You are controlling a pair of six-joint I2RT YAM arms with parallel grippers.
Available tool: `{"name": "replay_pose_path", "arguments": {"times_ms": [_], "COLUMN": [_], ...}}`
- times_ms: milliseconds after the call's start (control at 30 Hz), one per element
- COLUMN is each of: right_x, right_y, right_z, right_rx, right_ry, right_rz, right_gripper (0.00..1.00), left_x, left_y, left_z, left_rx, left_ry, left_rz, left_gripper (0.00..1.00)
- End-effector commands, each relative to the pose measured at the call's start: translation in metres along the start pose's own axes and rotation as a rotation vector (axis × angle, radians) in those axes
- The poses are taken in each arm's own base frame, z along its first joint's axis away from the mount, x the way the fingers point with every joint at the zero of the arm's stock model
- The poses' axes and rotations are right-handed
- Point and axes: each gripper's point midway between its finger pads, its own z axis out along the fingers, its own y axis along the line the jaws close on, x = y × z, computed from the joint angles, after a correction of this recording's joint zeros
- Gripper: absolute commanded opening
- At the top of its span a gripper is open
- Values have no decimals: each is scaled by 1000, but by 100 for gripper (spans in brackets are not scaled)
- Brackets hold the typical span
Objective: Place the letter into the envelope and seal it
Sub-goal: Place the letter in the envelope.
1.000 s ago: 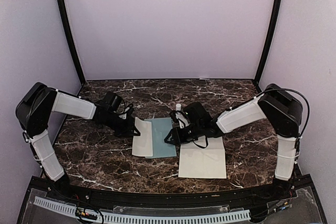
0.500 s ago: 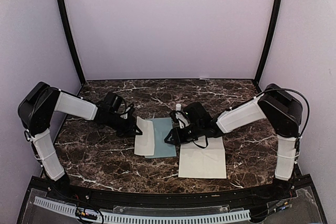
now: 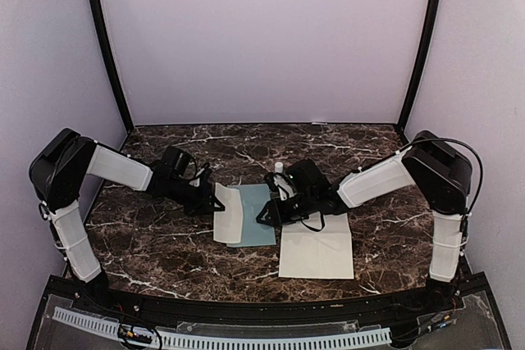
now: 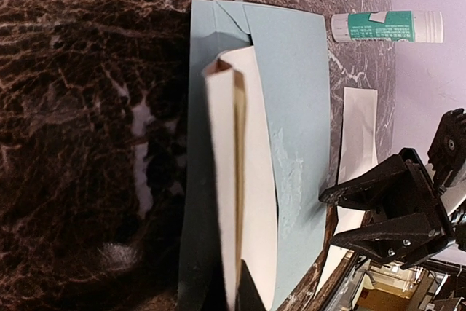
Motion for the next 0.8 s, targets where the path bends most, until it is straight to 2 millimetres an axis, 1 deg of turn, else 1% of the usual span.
{"name": "replay_pose_path", "arguments": {"times_ms": [0,267,500,633,767], "right_x": [-1,-1,-1,-14,-27], "right_y": [5,5,6,14,16], "right_z": [5,6,6,-10,-30], "right_rx": [-15,-19,-25,-14,41], "right_ry": [7,9,8,-38,-94], "right_rz": [3,5,9,-5,-14], "right_gripper": [36,36,35,36,44], "left_x": [7,8,8,8,9], "left_y": [-2,-9,-12,-5,-4], "left_z": [6,15,17,16,15], "left_rx": [31,45,40,1,-6], "left_ry": [23,34,30,26,22], "left_rz": [-4,8,24,25,25], "left_gripper": [0,0,0,0,0]}}
